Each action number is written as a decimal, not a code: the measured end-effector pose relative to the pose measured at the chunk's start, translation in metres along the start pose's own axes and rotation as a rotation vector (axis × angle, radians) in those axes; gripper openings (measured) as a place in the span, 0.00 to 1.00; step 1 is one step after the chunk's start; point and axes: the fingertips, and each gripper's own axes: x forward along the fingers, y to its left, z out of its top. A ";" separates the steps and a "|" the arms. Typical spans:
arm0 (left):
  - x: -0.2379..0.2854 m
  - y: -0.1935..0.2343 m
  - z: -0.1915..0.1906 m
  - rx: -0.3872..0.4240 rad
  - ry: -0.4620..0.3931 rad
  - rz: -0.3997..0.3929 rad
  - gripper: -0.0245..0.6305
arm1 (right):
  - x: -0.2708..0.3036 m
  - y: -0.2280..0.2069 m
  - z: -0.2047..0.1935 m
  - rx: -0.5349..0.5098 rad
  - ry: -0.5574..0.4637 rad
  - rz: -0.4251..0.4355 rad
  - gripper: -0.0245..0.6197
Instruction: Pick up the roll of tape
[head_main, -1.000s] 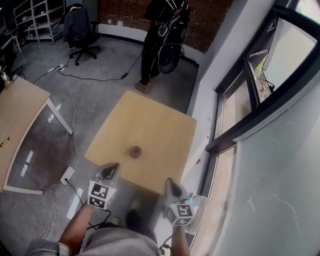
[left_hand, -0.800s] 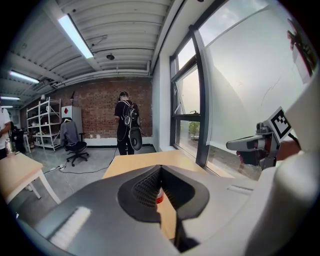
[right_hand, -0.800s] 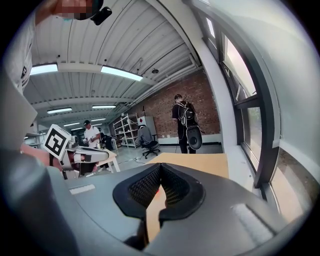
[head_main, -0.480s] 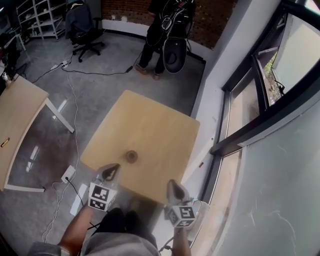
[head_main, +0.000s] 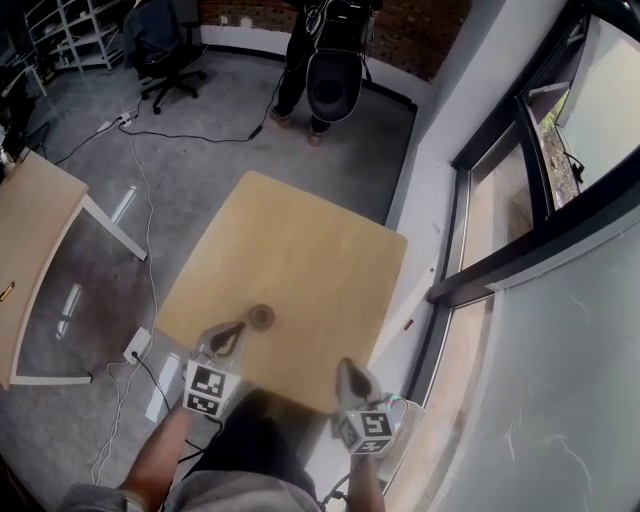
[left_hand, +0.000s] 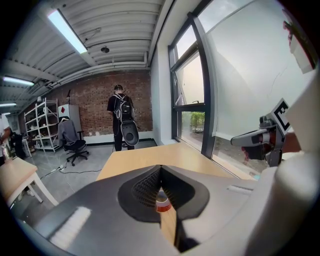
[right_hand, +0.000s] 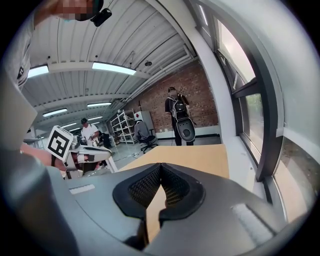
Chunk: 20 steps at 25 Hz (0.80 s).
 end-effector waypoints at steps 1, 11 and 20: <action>0.006 0.001 -0.004 0.007 0.004 -0.002 0.04 | 0.003 -0.002 -0.002 0.000 0.007 -0.003 0.06; 0.062 0.016 -0.043 0.039 0.092 -0.044 0.04 | 0.036 -0.016 -0.021 0.026 0.064 -0.034 0.06; 0.091 0.019 -0.076 0.089 0.179 -0.071 0.04 | 0.060 -0.032 -0.028 0.047 0.091 -0.046 0.06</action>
